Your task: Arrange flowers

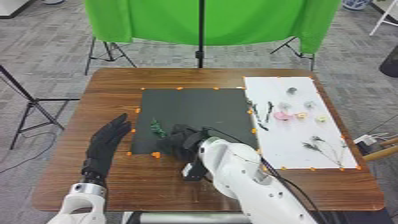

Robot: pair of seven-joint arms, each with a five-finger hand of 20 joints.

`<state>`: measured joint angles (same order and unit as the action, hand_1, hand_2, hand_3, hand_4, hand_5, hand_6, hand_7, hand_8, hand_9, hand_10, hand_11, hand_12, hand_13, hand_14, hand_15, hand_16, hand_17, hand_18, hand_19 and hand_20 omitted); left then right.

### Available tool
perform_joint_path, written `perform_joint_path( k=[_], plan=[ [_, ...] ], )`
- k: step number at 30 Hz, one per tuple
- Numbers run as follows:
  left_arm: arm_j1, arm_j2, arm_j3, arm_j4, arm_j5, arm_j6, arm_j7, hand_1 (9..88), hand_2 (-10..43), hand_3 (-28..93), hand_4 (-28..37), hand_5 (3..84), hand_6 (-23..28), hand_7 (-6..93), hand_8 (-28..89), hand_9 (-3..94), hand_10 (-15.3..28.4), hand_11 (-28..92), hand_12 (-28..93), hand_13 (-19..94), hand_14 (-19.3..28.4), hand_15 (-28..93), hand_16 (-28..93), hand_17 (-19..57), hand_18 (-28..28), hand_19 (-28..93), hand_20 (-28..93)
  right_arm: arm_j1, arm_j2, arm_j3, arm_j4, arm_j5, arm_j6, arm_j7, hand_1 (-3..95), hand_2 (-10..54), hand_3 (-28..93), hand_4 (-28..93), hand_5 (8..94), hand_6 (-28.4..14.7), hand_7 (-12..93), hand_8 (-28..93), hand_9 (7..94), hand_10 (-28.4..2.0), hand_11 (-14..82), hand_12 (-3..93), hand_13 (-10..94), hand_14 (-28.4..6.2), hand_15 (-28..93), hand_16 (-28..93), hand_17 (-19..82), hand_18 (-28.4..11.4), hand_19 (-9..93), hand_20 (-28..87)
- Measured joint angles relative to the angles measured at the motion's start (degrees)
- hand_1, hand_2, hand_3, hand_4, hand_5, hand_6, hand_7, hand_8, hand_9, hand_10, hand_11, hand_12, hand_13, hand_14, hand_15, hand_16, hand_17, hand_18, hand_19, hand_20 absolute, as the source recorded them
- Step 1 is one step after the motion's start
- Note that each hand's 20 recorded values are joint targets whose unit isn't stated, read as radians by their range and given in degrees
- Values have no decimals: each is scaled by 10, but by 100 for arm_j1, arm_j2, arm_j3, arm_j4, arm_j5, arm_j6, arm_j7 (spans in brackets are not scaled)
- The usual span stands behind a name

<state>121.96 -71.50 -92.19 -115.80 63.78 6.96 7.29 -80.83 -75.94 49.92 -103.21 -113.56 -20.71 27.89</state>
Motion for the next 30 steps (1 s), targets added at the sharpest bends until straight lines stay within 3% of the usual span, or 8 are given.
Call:
perform_joint_path(
  k=[18, 26, 30],
  plan=[
    [-27, -18, 9, 23, -5, -41, 6, 193, -23, 659, -283, 396, -42, 167, -136, 440, -2, 172, 99, 325, 52, 114, 1, 43, 89, 13, 170, 21, -279, -37, 214, 237, 68, 86, 105, 111, 699, -163, 783, -14, 133, -72, 886, -157, 357, 308, 930, -62, 563, 332, 697, -99, 932, 460],
    [-27, -30, 5, 24, -4, -55, 7, 183, -20, 690, -283, 405, -19, 159, -119, 432, 59, 166, 113, 321, 90, 108, 8, 41, 92, 12, 169, 10, -198, 6, 100, 492, 144, 133, 184, 99, 579, -112, 741, -9, 161, -77, 860, -154, 362, 313, 921, -57, 544, 343, 684, -98, 932, 436],
    [-13, -31, -8, 17, -4, -53, 8, 179, -11, 693, -283, 413, 0, 121, -91, 427, 98, 148, 127, 321, 114, 99, 17, 39, 97, 11, 167, -19, 60, 207, -315, 1014, 172, 207, 251, 51, 531, -77, 709, -28, 165, -76, 823, -159, 362, 306, 886, -65, 546, 343, 649, -113, 932, 436]
  ],
)
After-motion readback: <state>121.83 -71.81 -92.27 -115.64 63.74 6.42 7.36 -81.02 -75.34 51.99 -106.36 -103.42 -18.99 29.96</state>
